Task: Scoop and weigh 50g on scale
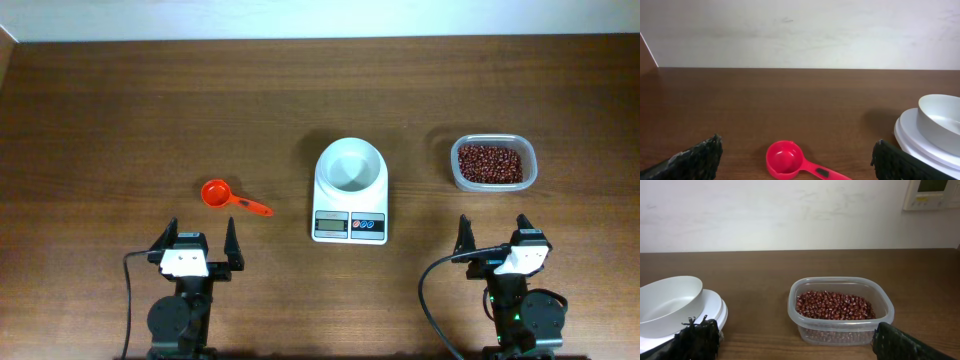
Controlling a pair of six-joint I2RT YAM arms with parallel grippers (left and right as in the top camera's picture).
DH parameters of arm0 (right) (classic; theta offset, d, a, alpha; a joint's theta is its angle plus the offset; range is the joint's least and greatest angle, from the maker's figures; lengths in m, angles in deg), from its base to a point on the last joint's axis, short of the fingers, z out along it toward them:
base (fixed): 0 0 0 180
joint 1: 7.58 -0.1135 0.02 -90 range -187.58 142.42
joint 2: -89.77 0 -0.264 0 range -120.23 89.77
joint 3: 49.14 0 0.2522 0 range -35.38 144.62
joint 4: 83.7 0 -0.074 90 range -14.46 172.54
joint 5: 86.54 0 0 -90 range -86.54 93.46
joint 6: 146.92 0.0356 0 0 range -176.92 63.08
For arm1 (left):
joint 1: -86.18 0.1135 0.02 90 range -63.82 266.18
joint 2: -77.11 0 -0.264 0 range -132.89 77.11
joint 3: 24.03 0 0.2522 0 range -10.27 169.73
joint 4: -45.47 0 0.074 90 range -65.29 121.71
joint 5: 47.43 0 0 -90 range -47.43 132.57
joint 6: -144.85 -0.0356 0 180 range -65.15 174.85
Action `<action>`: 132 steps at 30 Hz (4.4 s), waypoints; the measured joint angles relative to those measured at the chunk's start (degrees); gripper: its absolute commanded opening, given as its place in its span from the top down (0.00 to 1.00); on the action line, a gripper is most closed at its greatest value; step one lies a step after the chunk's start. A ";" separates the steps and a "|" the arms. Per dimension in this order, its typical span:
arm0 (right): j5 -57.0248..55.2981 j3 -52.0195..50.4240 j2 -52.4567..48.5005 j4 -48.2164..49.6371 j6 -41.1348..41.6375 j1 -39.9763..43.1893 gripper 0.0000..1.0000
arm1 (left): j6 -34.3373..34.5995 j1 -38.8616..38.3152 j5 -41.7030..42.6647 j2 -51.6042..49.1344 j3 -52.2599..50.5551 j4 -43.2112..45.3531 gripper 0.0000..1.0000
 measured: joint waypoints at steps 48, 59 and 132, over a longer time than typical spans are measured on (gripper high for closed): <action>0.00 0.00 0.00 0.00 0.00 0.00 0.01 | 0.00 0.00 0.00 0.00 0.00 0.00 0.01; 0.00 0.00 0.00 0.00 -0.04 0.00 0.01 | 0.24 0.00 4.81 0.00 0.13 1.68 0.01; 0.00 -0.02 0.11 0.02 0.00 0.00 0.01 | 57.31 3.32 -1.44 -83.21 67.76 -54.16 0.01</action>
